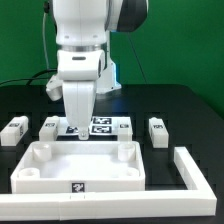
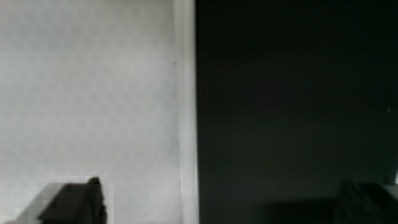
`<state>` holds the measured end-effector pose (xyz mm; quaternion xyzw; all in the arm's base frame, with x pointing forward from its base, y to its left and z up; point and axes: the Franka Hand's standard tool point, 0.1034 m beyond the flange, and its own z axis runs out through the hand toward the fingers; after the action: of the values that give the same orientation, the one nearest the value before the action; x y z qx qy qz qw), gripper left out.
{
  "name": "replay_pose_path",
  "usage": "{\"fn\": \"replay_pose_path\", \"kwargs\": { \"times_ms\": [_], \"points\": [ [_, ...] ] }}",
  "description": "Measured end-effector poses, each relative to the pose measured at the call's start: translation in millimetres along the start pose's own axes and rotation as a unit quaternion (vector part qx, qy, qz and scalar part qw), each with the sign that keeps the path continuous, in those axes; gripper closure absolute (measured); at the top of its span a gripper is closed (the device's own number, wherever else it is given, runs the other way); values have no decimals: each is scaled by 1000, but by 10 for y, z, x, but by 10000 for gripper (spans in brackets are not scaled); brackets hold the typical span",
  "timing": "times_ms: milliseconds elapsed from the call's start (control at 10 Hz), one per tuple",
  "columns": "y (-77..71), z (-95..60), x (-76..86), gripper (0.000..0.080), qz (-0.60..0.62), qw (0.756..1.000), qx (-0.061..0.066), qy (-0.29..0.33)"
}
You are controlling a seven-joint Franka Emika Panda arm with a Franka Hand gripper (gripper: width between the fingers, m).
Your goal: Assemble desk
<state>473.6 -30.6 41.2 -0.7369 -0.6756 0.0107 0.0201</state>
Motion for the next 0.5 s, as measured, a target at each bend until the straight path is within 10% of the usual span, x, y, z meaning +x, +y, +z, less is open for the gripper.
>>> {"fn": "replay_pose_path", "kwargs": {
  "times_ms": [300, 500],
  "points": [
    [-20, 103, -46, 150, 8, 1000, 2, 2],
    [-23, 109, -48, 422, 8, 1000, 2, 2]
  ]
}}
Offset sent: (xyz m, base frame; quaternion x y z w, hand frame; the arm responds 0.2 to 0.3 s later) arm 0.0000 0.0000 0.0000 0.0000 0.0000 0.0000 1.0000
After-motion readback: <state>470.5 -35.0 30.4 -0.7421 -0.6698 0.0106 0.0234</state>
